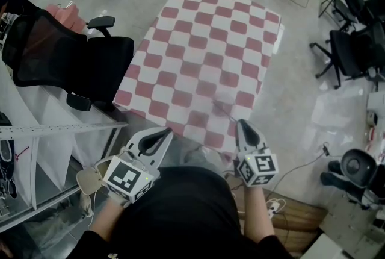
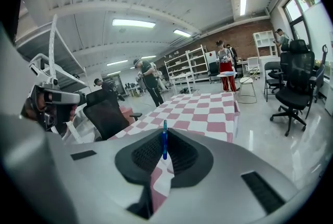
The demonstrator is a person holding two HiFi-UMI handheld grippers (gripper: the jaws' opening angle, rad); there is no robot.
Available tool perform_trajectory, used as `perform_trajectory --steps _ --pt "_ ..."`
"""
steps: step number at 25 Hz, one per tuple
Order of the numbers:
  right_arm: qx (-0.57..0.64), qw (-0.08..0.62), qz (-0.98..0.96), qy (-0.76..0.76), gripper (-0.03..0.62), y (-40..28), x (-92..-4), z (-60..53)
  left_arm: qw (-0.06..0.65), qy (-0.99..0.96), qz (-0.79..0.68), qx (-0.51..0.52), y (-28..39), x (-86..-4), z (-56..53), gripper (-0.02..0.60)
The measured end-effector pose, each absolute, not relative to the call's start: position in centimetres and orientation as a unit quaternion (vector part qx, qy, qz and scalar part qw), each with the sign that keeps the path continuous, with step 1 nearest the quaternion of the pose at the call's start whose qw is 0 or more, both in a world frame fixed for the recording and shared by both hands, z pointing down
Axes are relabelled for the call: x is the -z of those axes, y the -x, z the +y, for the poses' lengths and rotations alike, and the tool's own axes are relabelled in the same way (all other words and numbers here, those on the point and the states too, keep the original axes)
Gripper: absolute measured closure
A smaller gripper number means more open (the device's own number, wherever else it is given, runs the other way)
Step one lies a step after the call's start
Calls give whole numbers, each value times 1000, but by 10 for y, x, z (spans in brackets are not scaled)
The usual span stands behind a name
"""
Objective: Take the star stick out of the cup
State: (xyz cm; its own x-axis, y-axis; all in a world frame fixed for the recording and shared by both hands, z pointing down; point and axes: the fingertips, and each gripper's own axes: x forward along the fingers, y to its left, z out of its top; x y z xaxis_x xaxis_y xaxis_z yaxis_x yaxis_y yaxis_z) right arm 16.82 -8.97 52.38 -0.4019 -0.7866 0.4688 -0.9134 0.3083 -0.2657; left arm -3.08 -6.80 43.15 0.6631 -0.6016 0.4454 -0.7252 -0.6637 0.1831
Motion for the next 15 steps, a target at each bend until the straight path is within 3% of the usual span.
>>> perform_trajectory --steps 15 --pt "-170 105 -791 -578 565 -176 -420 -98 148 -928 -315 -136 8 -405 -114 541"
